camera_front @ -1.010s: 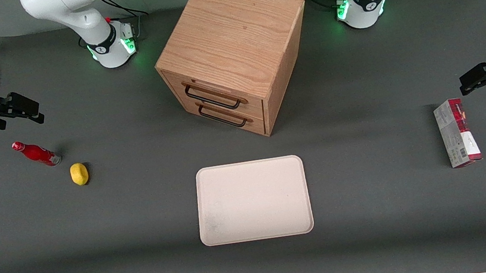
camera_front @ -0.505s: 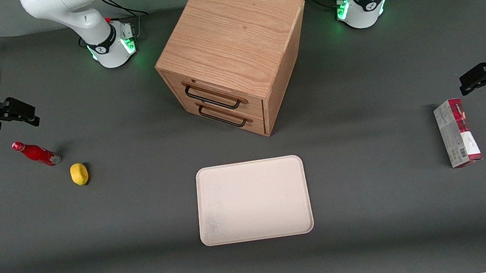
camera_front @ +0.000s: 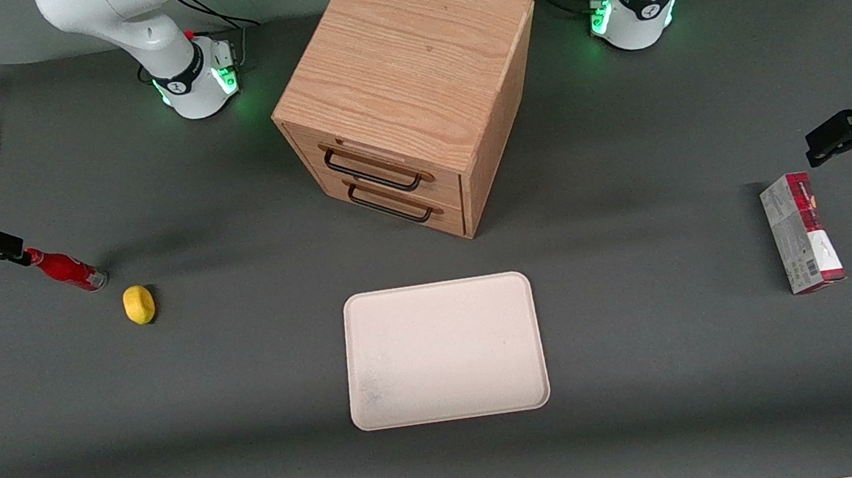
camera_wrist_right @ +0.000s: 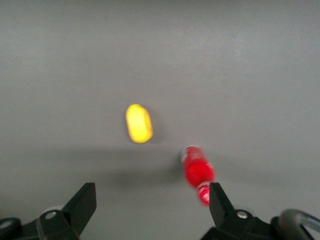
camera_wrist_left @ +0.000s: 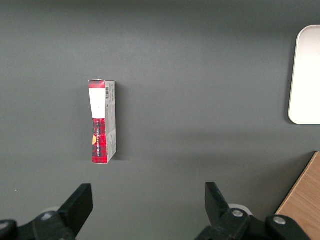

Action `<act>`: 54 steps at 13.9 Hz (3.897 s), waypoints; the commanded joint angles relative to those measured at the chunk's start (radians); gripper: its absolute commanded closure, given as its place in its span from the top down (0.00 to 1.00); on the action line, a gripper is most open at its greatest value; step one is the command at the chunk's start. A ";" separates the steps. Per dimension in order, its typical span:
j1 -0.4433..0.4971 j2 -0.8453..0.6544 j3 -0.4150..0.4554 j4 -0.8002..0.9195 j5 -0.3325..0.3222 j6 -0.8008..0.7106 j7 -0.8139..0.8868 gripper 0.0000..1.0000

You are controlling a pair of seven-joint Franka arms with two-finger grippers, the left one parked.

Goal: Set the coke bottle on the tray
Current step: 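Move the right gripper down over the red Coca-Cola bottle's cap end, then close the right gripper on the bottle neck and lift it, then carry the bottle with the right gripper over the cream tray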

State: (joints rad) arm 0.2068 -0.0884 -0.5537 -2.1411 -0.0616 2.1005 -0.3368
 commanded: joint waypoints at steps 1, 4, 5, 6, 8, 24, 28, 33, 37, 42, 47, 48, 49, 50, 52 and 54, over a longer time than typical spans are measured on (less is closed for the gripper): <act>0.006 -0.019 -0.078 -0.127 -0.023 0.159 -0.115 1.00; 0.005 -0.001 -0.117 -0.206 -0.017 0.275 -0.159 1.00; 0.005 0.001 -0.129 -0.233 -0.017 0.309 -0.159 1.00; 0.003 0.006 -0.135 -0.246 -0.017 0.325 -0.159 1.00; 0.003 0.018 -0.135 -0.253 -0.015 0.334 -0.162 1.00; -0.018 0.111 -0.153 -0.283 0.078 0.382 -0.303 0.00; -0.006 0.105 -0.140 -0.208 0.078 0.269 -0.221 0.00; -0.006 0.136 0.001 0.151 0.080 -0.069 0.031 0.00; -0.017 0.257 0.136 0.543 0.117 -0.354 0.220 0.00; -0.078 0.335 0.397 0.881 0.115 -0.576 0.505 0.00; -0.079 0.426 0.671 1.055 0.074 -0.582 0.798 0.00; -0.079 0.458 0.752 1.081 0.019 -0.576 0.874 0.00; -0.079 0.488 0.834 1.108 -0.027 -0.567 0.942 0.00; -0.079 0.519 0.888 1.121 -0.055 -0.538 0.999 0.00; -0.064 0.567 0.929 1.119 -0.082 -0.426 1.073 0.00; -0.043 0.633 0.930 1.115 -0.095 -0.323 1.104 0.00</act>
State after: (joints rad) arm 0.1575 0.4553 0.3648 -1.0968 -0.1208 1.7228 0.7255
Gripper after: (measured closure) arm 0.634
